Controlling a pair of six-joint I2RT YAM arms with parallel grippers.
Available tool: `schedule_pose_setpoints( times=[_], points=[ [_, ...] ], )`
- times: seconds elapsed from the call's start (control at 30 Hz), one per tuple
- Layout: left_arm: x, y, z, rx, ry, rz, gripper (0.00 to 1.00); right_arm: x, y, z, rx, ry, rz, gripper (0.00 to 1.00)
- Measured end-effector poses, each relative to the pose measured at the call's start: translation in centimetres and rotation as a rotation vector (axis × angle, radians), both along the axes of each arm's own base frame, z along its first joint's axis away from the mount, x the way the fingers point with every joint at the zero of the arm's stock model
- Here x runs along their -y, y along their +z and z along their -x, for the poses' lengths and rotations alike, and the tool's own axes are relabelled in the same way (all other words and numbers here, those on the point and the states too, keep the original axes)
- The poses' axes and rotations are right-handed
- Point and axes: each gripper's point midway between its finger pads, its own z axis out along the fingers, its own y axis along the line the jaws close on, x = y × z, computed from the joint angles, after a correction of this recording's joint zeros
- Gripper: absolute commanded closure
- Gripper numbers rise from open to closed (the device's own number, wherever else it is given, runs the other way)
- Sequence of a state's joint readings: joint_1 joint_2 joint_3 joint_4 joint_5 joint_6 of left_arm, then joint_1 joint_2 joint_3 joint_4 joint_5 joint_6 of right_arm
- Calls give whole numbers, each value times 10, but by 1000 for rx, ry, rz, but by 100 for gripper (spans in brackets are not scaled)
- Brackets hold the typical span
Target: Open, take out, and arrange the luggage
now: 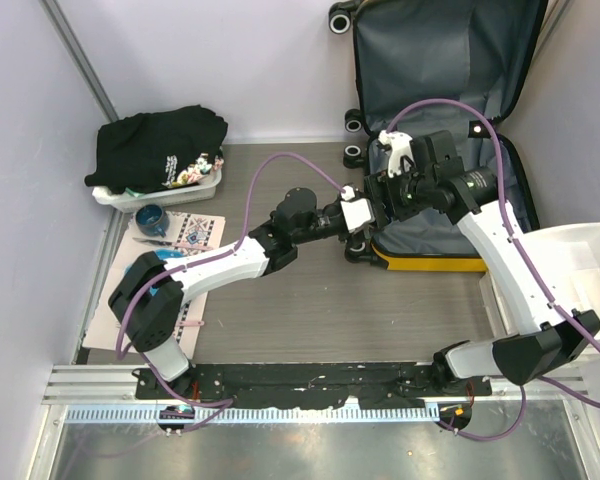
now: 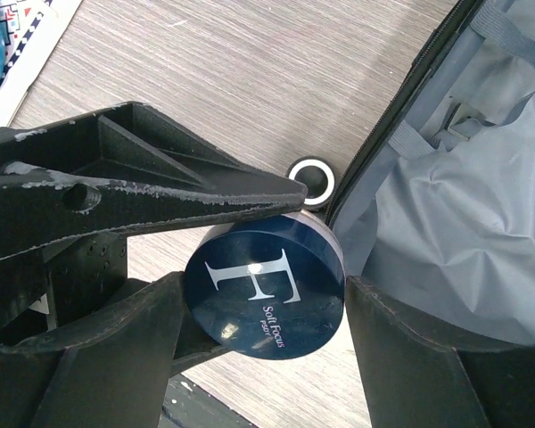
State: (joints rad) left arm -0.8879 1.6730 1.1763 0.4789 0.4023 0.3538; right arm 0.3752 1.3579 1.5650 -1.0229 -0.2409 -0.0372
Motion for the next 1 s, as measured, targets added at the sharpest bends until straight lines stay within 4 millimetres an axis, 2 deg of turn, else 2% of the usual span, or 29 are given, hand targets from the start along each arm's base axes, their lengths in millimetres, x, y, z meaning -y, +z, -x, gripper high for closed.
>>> schedule_pose_setpoints(
  times=[0.13, 0.17, 0.23, 0.27, 0.3, 0.33, 0.37, 0.43, 0.47, 0.5, 0.63, 0.73, 0.8, 0.9, 1.0],
  points=[
    [0, 0, 0, -3, 2, 2, 82, 1, -3, -2, -3, -4, 13, 32],
    [0, 0, -1, -4, 5, 1, 82, 1, -4, -3, -3, -6, 16, 42],
    [0, 0, -1, -7, 7, 0, 80, 2, -4, -4, 1, -13, 22, 50],
    [0, 0, -1, -6, 8, 0, 67, 2, -4, -4, 4, -13, 24, 61],
    [0, 0, -1, -7, 9, 0, 59, 2, -4, -4, 4, -13, 26, 67],
    [-1, 0, -1, -7, 10, 0, 51, 3, -4, -5, 6, -15, 29, 71],
    [-1, 0, -1, -7, 10, 0, 37, 3, -4, -5, 7, -15, 30, 75],
    [-1, 0, -2, -7, 10, 0, 26, 3, -3, -5, 9, -17, 33, 78],
    [-1, 0, -2, -6, 13, 1, 14, 3, -3, -5, 12, -17, 35, 81],
    [-1, 0, -2, -4, 15, 3, 9, 4, -2, -5, 14, -16, 37, 82],
    [-4, 2, -1, 4, 18, 1, 5, 18, 13, -12, 57, -55, 67, 82],
    [-16, 4, 5, 16, 21, -12, 3, 42, 29, -19, 89, -112, 84, 83],
    [-25, 10, 9, 18, 21, -12, 0, 67, 37, -21, 100, -172, 99, 83],
    [-32, 21, 12, 26, 23, -2, 0, 122, 43, -16, 88, -299, 150, 83],
    [-35, 26, 13, 24, 24, 3, 0, 180, 44, 5, 64, -440, 231, 84]
  ],
)
